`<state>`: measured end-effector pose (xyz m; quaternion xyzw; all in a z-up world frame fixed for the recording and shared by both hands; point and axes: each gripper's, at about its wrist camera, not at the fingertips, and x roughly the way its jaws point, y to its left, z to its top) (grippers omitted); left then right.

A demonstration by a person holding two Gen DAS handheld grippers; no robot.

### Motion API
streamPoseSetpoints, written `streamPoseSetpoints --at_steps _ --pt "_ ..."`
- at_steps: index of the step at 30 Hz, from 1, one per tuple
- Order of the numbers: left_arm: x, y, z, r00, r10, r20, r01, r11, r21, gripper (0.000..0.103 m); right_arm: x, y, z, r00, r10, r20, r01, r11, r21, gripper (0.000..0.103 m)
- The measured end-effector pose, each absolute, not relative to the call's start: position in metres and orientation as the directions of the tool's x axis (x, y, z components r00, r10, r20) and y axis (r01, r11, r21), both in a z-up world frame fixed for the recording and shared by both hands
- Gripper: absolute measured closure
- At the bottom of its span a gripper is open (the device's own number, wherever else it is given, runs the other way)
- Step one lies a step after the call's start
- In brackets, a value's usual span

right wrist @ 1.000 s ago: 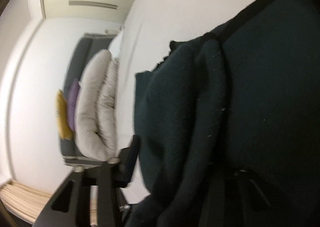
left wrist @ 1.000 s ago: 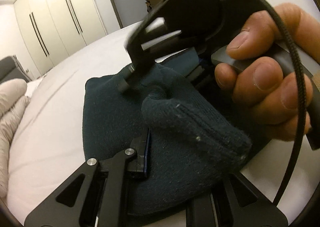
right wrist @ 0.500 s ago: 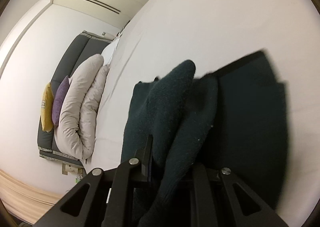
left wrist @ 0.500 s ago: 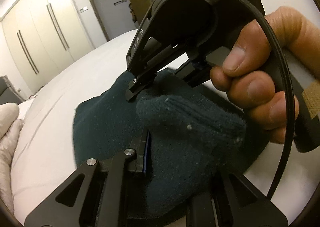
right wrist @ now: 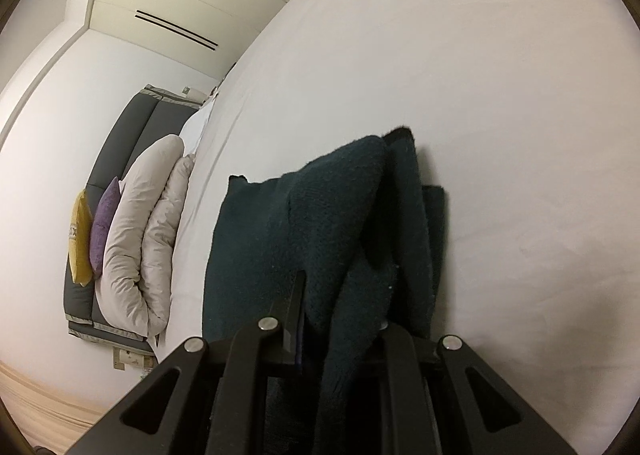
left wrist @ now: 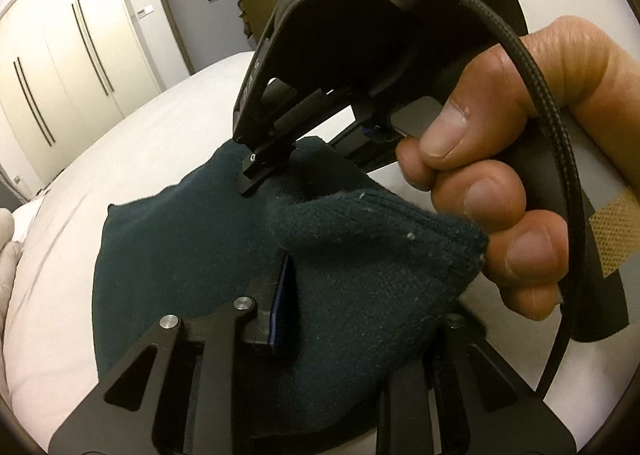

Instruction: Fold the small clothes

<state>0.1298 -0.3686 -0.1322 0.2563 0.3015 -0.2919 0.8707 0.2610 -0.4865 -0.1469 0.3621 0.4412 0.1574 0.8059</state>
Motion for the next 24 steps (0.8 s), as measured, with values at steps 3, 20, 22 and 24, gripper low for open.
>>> streamPoseSetpoints --at_steps 3,20,22,24 --pt "0.130 -0.367 -0.134 0.641 -0.375 -0.669 0.675 0.691 0.260 0.083 0.255 -0.487 -0.139 0.573 0.558 -0.600 0.067 0.698 0.713 0.089" --pt "0.080 -0.197 -0.129 0.527 -0.441 -0.727 0.769 0.611 0.188 0.038 0.191 -0.505 -0.154 0.638 0.566 -0.522 0.133 0.586 0.799 0.039" --pt "0.097 -0.199 -0.106 0.550 -0.431 -0.715 0.731 0.663 0.163 0.038 0.178 -0.501 -0.151 0.634 0.561 -0.532 0.130 0.601 0.789 0.039" --pt "0.125 -0.189 -0.090 0.584 -0.417 -0.697 0.679 0.721 0.137 0.038 0.166 -0.494 -0.151 0.625 0.564 -0.540 0.123 0.612 0.781 0.039"
